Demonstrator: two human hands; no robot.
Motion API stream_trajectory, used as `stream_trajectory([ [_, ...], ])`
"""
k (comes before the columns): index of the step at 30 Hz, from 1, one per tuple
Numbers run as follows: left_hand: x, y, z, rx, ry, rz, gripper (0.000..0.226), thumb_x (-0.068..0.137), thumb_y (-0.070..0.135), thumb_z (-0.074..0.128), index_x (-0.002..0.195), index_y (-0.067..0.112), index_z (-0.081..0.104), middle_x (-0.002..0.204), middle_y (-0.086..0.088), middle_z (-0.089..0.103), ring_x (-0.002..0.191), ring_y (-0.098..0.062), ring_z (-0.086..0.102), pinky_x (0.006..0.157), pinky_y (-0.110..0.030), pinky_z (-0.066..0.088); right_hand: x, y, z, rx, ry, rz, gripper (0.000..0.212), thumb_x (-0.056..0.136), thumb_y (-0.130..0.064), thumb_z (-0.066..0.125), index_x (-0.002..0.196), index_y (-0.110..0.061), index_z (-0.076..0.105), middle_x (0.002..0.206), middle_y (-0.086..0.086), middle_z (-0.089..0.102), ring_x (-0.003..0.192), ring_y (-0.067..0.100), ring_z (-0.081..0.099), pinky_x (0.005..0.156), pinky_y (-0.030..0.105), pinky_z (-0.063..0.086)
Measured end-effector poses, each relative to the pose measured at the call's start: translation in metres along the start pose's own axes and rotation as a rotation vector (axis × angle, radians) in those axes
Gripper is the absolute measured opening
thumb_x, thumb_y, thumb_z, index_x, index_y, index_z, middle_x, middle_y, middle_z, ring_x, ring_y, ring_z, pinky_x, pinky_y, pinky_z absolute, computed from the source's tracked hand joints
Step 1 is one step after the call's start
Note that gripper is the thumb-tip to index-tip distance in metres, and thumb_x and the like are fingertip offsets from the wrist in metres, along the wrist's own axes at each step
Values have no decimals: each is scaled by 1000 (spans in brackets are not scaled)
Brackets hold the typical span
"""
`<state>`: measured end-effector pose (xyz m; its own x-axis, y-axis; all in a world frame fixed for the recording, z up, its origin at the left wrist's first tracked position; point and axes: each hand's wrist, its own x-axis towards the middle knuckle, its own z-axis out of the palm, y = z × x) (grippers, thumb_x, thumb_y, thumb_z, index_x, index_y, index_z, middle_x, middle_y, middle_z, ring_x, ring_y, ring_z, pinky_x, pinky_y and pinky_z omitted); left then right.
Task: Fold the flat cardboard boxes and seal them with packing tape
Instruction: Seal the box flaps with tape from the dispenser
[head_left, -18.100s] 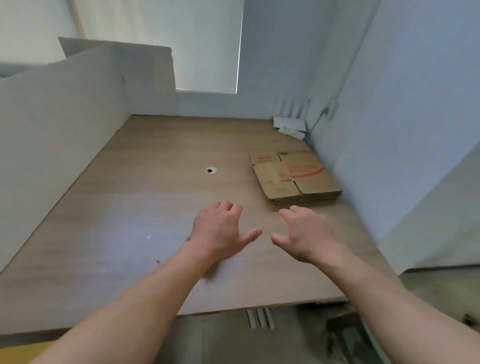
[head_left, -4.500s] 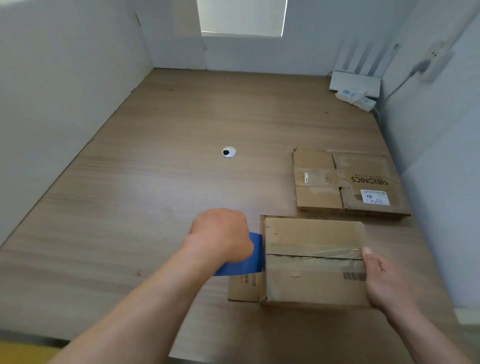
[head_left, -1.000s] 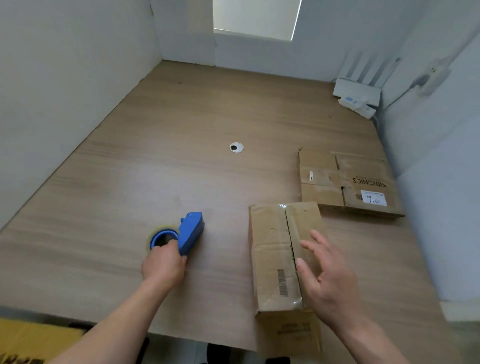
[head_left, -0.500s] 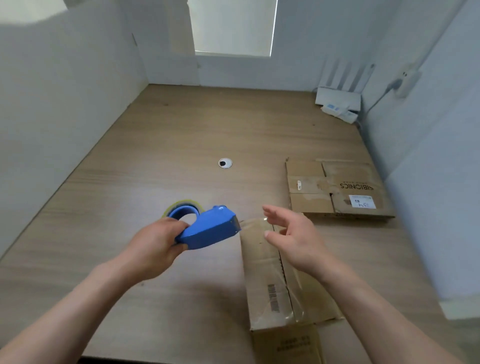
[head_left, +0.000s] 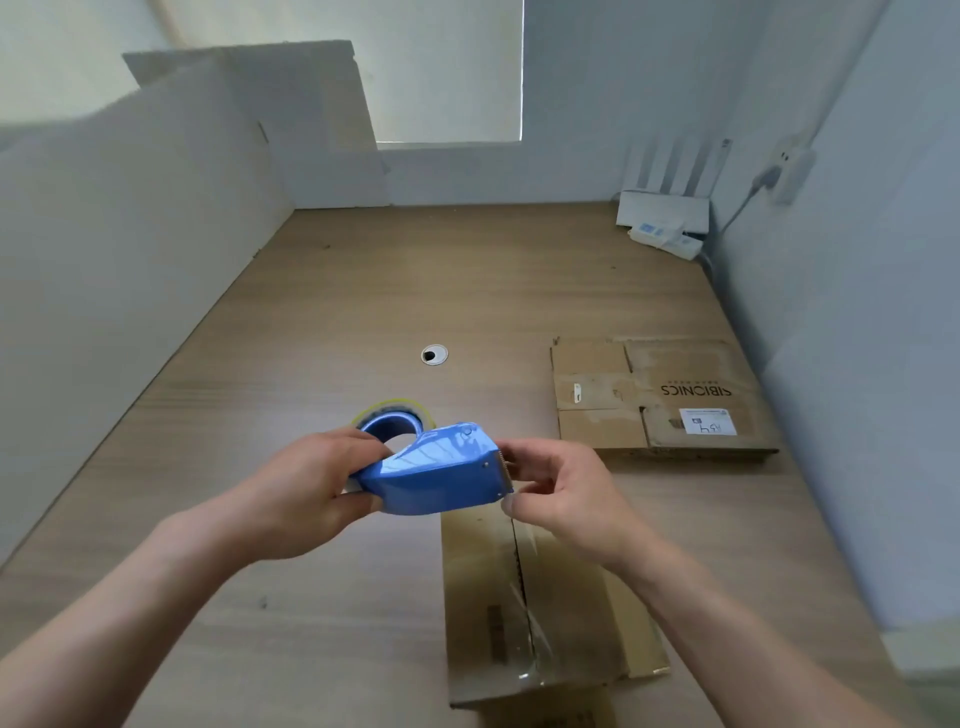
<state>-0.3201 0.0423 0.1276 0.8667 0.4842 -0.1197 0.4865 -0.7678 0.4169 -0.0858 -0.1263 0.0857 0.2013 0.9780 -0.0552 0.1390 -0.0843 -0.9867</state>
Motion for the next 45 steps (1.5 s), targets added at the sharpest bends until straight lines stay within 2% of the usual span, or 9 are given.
stream_trajectory([
  [6, 5, 16, 1, -91, -43, -51, 20, 74, 31, 61, 88, 18, 66, 88, 7, 63, 83, -13, 59, 74, -37, 49, 0, 10, -20, 172, -29, 15, 50, 76, -14, 67, 126, -8, 68, 118, 6, 73, 115, 22, 67, 98, 42, 53],
  [9, 8, 19, 0, -124, -75, -64, 20, 71, 27, 61, 86, 16, 67, 84, 4, 63, 79, -15, 58, 70, -38, 48, -1, 11, -25, 145, -34, 66, 45, 79, -19, 63, 122, -11, 70, 111, 2, 75, 107, 16, 69, 88, 32, 54],
  [13, 11, 26, 0, -163, -87, -71, 15, 65, 26, 59, 75, 15, 63, 73, -1, 61, 68, -20, 56, 60, -38, 43, 2, 11, -20, 74, 33, 151, 19, 99, -15, 59, 109, -17, 75, 95, -1, 77, 87, 10, 72, 79, 36, 53],
  [17, 15, 30, 3, -263, -58, -79, 43, 63, 58, 67, 63, 16, 56, 56, 6, 46, 52, -10, 40, 49, -21, 27, 5, 11, -11, 34, 157, 123, 20, 100, -19, 60, 96, -27, 78, 87, -7, 75, 84, 5, 70, 67, 31, 52],
  [23, 23, 21, 5, -479, 2, -133, 73, 53, 87, 67, 60, 16, 56, 56, 6, 40, 52, -12, 36, 51, -25, 26, 10, 3, -15, -76, 247, -21, 20, 95, -17, 67, 77, -20, 75, 61, -7, 62, 56, 8, 53, 55, 31, 48],
  [25, 25, 12, 4, -571, 11, -141, 74, 51, 87, 70, 58, 14, 56, 57, 2, 40, 53, -14, 36, 51, -25, 27, 14, -4, -26, -128, 249, -48, 19, 94, -17, 68, 76, -16, 74, 55, -10, 59, 50, 6, 49, 52, 24, 44],
  [31, 17, -35, -9, -604, -4, -347, 74, 44, 84, 74, 57, 13, 58, 57, 0, 42, 52, -15, 37, 48, -22, 26, 26, 19, -76, -180, 378, 122, 26, 94, -12, 66, 70, -2, 70, 53, 2, 48, 50, 14, 42, 53, 34, 39],
  [39, 29, -69, 10, -608, -137, -466, 81, 54, 69, 72, 72, -8, 58, 60, -5, 49, 53, -18, 40, 53, -26, 26, 45, 63, -50, -201, 383, 302, 30, 94, -19, 66, 70, -2, 70, 52, 0, 51, 49, 16, 43, 56, 35, 40],
  [45, 34, -83, 20, -628, -170, -478, 80, 53, 71, 73, 76, -5, 65, 64, -8, 56, 58, -21, 46, 57, -28, 29, 45, 71, -41, -323, 425, 336, 30, 92, -24, 68, 65, -11, 71, 51, -7, 57, 53, 12, 49, 60, 29, 40],
])
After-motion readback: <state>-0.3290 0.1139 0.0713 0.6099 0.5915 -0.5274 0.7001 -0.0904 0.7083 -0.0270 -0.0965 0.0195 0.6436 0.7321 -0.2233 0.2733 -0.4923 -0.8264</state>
